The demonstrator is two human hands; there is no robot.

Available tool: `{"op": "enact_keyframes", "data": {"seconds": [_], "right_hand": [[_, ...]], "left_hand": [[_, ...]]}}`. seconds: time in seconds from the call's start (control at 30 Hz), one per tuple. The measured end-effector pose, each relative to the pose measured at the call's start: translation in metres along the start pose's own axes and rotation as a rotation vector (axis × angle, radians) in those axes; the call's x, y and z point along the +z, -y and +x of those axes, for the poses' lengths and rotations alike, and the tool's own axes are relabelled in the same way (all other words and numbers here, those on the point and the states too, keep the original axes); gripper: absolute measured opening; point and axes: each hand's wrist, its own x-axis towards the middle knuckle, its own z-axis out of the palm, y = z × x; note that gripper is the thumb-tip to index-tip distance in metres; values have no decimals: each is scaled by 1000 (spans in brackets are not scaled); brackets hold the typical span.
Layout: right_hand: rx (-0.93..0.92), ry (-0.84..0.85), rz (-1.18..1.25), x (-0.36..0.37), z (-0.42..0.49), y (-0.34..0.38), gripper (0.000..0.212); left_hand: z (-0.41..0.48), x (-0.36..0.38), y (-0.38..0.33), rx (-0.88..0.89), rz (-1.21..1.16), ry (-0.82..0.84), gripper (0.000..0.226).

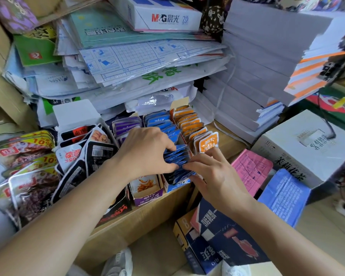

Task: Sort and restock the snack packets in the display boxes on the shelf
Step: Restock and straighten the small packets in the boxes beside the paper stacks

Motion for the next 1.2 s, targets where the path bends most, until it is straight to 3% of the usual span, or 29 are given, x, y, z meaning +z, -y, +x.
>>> {"op": "enact_keyframes", "data": {"seconds": [0.23, 0.5, 0.63, 0.77, 0.97, 1.2], "right_hand": [[-6, 1, 5, 0, 0, -2, 33], [12, 14, 24, 2, 1, -6, 33], [30, 31, 66, 4, 2, -9, 32], [20, 47, 105, 4, 4, -10, 31], [24, 98, 150, 5, 3, -9, 34], [132, 137, 225, 8, 11, -10, 47]], "left_hand": [[2, -1, -6, -20, 3, 61, 15], [6, 5, 3, -77, -125, 30, 11], [10, -6, 11, -161, -283, -132, 7], [16, -6, 18, -266, -266, -267, 10], [18, -2, 19, -312, -225, -160, 11], [4, 1, 25, -236, -404, -243, 16]]}}
